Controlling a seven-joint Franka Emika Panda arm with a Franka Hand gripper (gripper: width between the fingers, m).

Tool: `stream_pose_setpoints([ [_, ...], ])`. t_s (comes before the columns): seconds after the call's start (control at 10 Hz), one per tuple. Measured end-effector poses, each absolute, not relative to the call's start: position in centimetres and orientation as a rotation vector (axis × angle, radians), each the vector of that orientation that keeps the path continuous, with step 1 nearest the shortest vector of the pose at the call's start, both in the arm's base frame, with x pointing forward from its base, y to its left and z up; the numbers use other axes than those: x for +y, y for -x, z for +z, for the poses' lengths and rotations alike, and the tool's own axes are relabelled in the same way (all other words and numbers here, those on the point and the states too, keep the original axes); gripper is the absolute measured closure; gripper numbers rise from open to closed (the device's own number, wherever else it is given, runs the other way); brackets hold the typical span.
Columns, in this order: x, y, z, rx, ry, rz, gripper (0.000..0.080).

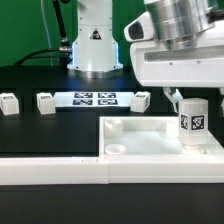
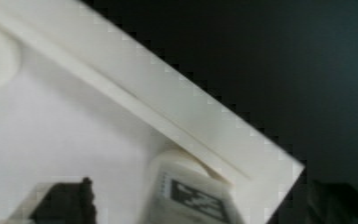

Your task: Assemble square table

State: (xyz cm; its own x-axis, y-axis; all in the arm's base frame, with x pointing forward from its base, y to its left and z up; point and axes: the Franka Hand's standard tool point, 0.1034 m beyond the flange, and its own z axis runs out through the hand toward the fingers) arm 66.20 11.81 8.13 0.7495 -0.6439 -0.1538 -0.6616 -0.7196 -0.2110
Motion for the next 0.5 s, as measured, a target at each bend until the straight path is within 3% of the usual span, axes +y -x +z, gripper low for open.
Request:
stream_pose_setpoints([
  [0.1, 11.8, -66.3, 8.1, 0.952, 2.72, 0.087, 0.016],
  [0.5, 10.3, -66.4, 8.0, 0.358, 2.882, -0.003, 0.015],
])
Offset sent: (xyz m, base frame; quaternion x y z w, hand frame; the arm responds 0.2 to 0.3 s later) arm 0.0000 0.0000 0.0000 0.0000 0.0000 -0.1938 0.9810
